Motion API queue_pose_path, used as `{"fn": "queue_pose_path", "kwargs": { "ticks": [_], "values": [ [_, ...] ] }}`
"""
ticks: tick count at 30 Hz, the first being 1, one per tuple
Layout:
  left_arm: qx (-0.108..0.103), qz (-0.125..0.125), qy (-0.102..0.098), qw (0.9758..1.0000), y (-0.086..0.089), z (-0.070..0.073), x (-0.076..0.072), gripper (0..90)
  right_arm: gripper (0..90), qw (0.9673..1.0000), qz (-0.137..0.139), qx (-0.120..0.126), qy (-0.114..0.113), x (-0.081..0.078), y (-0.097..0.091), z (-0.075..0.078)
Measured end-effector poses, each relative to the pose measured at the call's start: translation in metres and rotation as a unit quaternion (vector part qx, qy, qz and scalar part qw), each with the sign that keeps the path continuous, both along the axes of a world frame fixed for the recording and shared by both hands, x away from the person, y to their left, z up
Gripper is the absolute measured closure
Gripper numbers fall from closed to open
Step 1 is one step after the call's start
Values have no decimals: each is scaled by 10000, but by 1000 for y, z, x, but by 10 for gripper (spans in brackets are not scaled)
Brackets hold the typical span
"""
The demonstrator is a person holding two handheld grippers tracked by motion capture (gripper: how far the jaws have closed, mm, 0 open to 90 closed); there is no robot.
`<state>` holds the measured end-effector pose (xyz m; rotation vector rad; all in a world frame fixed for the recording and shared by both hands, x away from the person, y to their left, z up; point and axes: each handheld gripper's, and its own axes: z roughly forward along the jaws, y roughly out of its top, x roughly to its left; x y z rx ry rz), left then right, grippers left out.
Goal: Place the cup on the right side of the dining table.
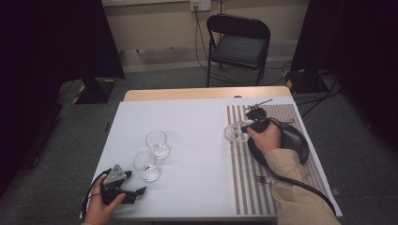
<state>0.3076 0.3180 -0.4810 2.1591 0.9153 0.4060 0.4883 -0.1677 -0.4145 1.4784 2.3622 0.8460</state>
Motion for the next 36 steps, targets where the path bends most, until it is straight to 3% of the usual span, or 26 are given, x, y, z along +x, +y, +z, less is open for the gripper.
{"fn": "queue_pose_path", "kwargs": {
  "ticks": [25, 30, 36],
  "values": [
    [0, -2, -3, 10000, 0, 0, 0, 131, 851, 9993, -106, -279, -243, -4, 3, 2],
    [5, 3, 2, 10000, 0, 0, 0, 132, 848, 9992, -109, -234, -318, -5, 3, 3],
    [-14, 6, 6, 10000, 0, 0, 0, 131, 774, 9987, -111, -276, -410, -6, 5, 7]
  ]
}}
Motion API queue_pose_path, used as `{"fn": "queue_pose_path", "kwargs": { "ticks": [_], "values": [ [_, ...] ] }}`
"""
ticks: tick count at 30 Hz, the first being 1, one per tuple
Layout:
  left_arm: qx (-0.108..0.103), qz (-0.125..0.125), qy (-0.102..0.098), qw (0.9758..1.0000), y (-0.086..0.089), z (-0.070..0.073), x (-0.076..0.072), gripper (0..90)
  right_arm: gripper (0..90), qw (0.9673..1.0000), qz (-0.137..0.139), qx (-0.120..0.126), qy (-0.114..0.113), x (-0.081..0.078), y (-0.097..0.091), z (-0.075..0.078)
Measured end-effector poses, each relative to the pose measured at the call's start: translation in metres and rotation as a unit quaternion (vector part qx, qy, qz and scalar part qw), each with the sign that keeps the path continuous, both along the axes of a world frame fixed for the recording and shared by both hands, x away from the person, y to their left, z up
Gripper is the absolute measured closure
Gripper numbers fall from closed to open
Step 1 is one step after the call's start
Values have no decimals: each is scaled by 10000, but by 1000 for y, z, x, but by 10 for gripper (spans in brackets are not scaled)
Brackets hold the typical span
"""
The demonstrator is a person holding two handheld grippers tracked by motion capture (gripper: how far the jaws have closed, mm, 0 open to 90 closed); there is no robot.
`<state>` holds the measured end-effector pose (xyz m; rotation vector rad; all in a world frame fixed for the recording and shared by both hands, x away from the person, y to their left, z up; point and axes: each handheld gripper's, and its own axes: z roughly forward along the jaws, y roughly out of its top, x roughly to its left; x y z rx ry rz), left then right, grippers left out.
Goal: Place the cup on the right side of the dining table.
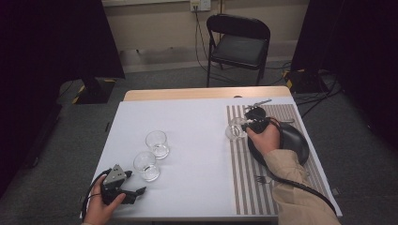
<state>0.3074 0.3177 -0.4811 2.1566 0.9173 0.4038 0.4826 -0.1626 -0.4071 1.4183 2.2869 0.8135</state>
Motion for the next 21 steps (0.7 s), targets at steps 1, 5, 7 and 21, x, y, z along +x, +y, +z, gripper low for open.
{"fn": "queue_pose_path", "kwargs": {
  "ticks": [1, 5, 7, 21],
  "values": [
    [0, 0, 1, 10000, 0, 0, 0, 132, 772, 10000, -12, -14, -8, 0, 0, 0],
    [0, 2, 3, 10000, 0, 0, 0, 132, 736, 10000, -23, 14, -46, -1, 0, -1],
    [12, -6, -8, 10000, 0, 0, 0, 131, 736, 10000, -50, -22, -36, -2, -1, -1],
    [37, -7, -5, 10000, 0, 0, 0, 132, 649, 9997, -89, 92, -201, -9, -1, 5]
  ]
}}
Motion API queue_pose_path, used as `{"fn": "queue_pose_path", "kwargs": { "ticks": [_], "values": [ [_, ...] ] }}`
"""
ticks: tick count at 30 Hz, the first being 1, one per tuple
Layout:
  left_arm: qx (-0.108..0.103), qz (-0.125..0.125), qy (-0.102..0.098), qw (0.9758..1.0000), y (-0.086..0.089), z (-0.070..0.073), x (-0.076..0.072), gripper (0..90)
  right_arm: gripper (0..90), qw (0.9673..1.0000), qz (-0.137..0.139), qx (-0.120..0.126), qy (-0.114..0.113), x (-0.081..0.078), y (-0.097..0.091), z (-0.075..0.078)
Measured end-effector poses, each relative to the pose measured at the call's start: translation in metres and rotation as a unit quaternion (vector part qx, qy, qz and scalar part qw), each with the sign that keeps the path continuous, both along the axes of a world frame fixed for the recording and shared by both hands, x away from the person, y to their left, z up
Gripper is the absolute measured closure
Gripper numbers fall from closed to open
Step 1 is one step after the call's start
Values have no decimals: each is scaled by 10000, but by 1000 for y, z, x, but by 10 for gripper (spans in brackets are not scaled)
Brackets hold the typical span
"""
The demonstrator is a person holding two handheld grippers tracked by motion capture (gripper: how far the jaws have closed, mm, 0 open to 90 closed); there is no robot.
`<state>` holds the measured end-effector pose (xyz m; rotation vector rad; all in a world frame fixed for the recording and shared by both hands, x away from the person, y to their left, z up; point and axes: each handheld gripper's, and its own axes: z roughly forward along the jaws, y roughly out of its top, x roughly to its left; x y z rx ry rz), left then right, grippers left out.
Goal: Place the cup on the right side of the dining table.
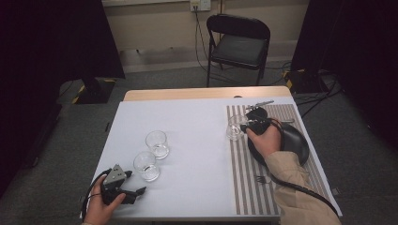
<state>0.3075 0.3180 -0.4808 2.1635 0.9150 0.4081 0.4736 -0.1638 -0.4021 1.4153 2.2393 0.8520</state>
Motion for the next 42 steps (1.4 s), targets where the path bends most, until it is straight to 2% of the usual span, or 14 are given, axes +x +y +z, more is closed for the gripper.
{"fn": "queue_pose_path", "kwargs": {
  "ticks": [13, 19, 23, 24, 26, 36, 42],
  "values": [
    [2, 0, -1, 10000, 0, 0, 0, 131, 591, 10000, 24, 47, -20, -8, 0, 2],
    [2, 0, 1, 10000, 0, 0, 0, 132, 555, 9998, 17, 131, -128, -8, 1, 9],
    [0, 1, 1, 10000, 0, 0, 0, 132, 525, 9992, -33, 313, -249, -8, 1, 12],
    [2, 0, 0, 10000, 0, 0, 0, 131, 492, 9989, -49, 380, -271, -8, 1, 14],
    [1, 1, 0, 10000, 0, 0, 0, 131, 452, 9993, 9, 361, -108, -7, 2, 15],
    [3, 1, 0, 10000, 0, 0, 0, 131, 292, 9988, 198, 442, 29, -8, 5, 7],
    [-12, 8, 10, 10000, 0, 0, 0, 132, 256, 9985, 248, 467, 159, -9, 5, 8]
  ]
}}
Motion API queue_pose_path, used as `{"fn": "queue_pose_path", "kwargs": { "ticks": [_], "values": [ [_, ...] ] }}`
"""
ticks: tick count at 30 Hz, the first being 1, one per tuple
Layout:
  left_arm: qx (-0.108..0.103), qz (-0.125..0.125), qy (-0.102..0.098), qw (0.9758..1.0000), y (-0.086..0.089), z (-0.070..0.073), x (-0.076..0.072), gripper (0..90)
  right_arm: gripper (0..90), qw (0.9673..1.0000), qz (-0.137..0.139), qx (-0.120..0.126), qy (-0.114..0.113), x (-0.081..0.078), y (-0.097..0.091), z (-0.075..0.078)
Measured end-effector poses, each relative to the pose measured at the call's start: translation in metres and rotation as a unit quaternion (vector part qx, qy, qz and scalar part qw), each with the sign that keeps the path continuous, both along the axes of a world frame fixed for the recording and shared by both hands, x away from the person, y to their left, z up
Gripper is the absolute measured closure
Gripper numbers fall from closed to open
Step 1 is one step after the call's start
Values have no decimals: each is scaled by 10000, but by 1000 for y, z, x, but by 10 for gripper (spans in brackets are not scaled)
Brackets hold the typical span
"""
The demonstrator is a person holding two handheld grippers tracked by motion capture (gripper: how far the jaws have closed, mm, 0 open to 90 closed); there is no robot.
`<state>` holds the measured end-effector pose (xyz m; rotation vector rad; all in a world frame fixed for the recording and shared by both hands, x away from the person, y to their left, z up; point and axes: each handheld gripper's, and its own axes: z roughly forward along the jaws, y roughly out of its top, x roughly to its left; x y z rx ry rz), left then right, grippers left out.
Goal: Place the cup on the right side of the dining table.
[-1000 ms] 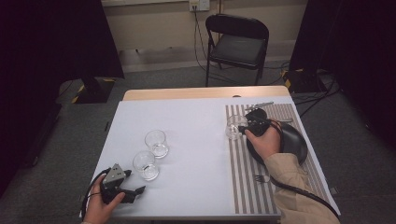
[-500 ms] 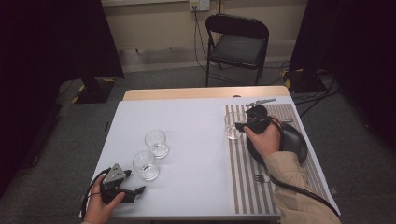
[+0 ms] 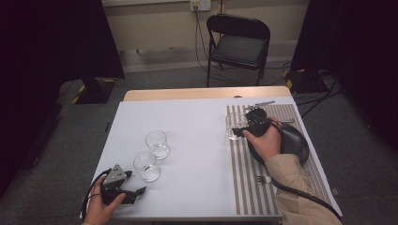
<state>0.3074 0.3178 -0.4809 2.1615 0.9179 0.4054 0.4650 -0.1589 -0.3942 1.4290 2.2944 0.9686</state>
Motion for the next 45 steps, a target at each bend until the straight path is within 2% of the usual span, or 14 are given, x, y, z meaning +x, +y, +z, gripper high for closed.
{"fn": "queue_pose_path", "kwargs": {
  "ticks": [1, 5, 8, 10, 21, 26, 45],
  "values": [
    [-2, 2, 1, 10000, 0, 0, 0, 131, 250, 10000, -14, -5, 67, 0, 0, 0],
    [0, 1, -2, 10000, 0, 0, 0, 131, 237, 10000, 21, -26, 66, -1, -1, 0],
    [1, 0, -5, 10000, 0, 0, 0, 132, 171, 9998, 114, -6, 131, -4, -1, -2],
    [0, 1, -3, 10000, 0, 0, 0, 132, 169, 9997, 201, 40, 130, -5, -1, -2],
    [20, 0, -32, 10000, 0, 0, 0, 132, 165, 9995, 279, 37, 110, -11, 0, 3],
    [20, 0, -33, 10000, 0, 0, 0, 132, 167, 9993, 366, -55, 78, -14, 2, 1],
    [21, 0, -34, 10000, 0, 0, 0, 132, 168, 9986, 507, -49, 121, -20, 4, -1]
  ]
}}
